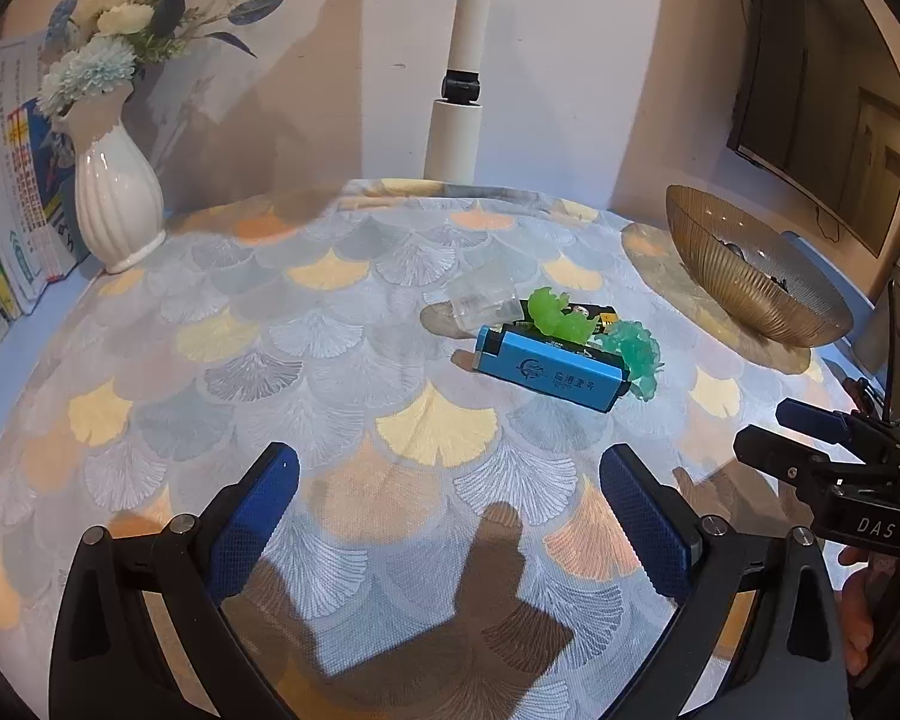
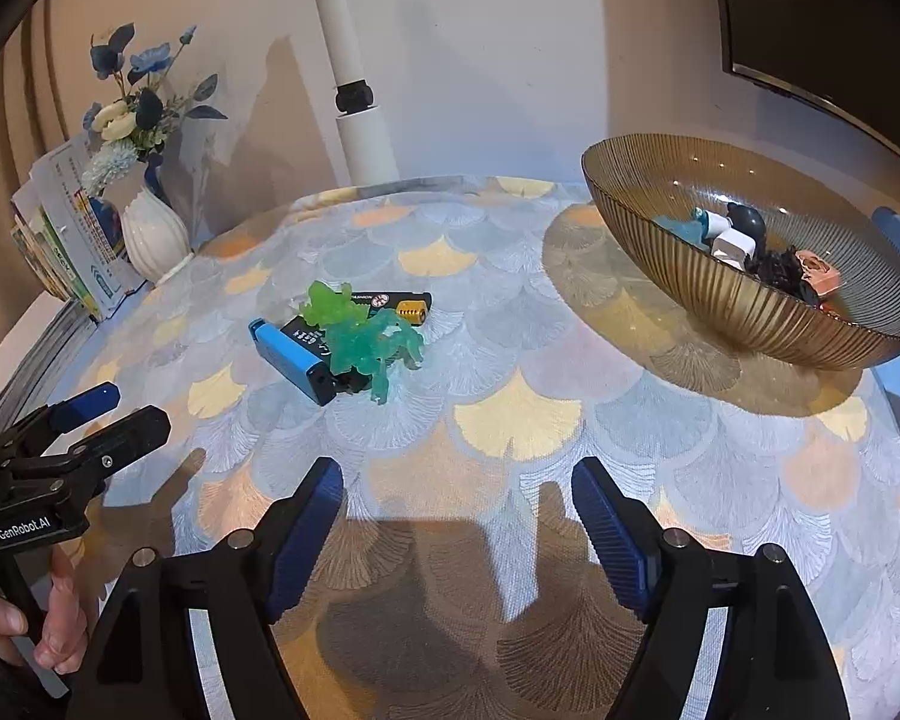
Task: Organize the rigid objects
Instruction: 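Move both open tools back over the remaining pile, then grasp the green translucent figure with the right tool while the left tool approaches the blue lighter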
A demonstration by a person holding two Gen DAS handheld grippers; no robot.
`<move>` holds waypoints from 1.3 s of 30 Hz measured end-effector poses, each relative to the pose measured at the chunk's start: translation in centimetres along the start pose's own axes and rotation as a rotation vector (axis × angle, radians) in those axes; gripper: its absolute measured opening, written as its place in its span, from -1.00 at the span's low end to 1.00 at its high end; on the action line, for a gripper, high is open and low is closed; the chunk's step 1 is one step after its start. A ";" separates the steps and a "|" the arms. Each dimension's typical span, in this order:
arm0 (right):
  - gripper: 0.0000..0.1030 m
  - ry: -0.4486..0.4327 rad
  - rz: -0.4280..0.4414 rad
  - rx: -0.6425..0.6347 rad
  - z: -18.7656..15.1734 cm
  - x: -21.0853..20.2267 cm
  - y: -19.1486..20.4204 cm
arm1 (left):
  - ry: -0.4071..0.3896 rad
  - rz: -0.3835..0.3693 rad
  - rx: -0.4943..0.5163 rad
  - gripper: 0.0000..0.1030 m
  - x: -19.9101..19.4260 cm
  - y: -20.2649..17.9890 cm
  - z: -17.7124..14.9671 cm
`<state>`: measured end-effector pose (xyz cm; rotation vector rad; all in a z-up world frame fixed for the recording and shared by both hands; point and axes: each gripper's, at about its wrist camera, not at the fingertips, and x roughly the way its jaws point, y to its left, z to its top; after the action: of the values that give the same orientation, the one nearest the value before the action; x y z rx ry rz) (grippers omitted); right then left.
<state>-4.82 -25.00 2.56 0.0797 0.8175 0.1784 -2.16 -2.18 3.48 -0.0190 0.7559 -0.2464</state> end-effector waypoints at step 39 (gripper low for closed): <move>0.31 0.122 0.153 -0.154 5.7 6.9 1.6 | 0.240 0.046 -0.107 0.58 5.5 1.7 2.9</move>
<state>3.76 -22.10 1.78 -0.0143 0.9170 0.3924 4.05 -2.01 1.67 -0.0748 1.0064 -0.1656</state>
